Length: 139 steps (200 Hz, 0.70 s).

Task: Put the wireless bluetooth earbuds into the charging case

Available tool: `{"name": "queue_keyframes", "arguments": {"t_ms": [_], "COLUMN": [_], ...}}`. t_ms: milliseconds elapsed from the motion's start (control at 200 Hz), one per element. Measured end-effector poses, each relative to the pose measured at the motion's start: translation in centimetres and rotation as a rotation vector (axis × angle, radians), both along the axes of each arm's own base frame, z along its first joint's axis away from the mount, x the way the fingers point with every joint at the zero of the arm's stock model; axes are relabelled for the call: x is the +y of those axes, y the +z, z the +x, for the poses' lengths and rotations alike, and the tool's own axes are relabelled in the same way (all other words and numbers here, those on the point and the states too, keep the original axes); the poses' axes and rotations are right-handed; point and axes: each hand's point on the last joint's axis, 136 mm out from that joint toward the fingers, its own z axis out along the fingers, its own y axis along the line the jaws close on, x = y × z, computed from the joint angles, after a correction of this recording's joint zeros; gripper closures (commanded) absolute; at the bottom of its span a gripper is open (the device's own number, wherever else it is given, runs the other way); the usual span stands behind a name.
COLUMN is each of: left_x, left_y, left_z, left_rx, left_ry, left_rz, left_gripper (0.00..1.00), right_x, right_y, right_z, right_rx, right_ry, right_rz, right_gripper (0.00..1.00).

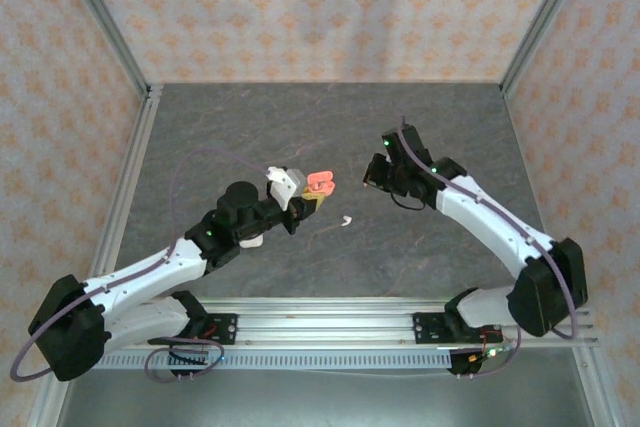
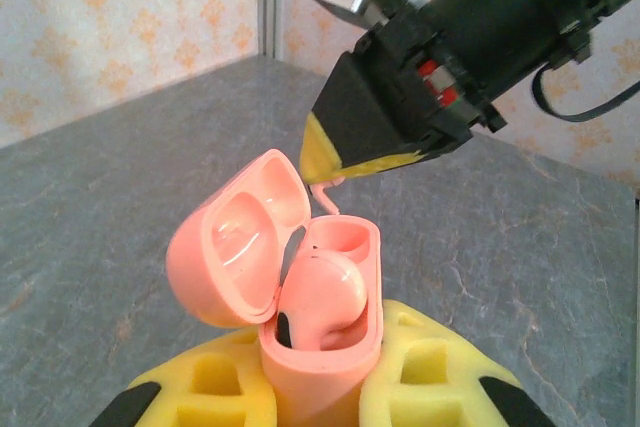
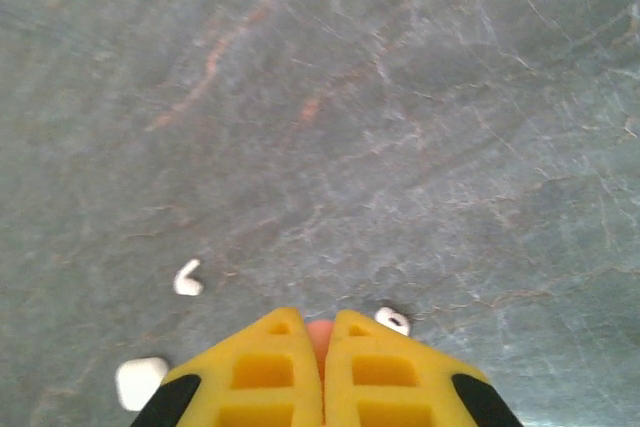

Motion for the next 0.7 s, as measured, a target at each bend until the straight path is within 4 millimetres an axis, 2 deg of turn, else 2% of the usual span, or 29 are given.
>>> {"name": "queue_keyframes", "arguments": {"t_ms": [140, 335, 530, 696], "left_x": [-0.1, -0.1, -0.1, -0.2], "left_y": [0.1, -0.3, -0.3, 0.1], "left_z": [0.1, 0.2, 0.2, 0.2], "left_rx": [-0.006, 0.003, 0.002, -0.009], "left_ry": [0.0, 0.0, 0.0, 0.0], "left_rz": [-0.003, 0.004, 0.004, -0.005], "left_gripper": [1.0, 1.0, 1.0, 1.0], "right_x": [0.2, 0.2, 1.6, 2.9], "right_y": [2.6, 4.0, 5.7, 8.2], "right_z": [-0.5, -1.0, -2.8, -3.5], "right_rx": [-0.073, -0.11, -0.163, -0.227], "right_ry": [0.007, 0.006, 0.053, 0.083], "right_rz": [0.042, 0.06, 0.061, 0.057], "right_gripper": [0.97, 0.97, 0.98, 0.98]}}
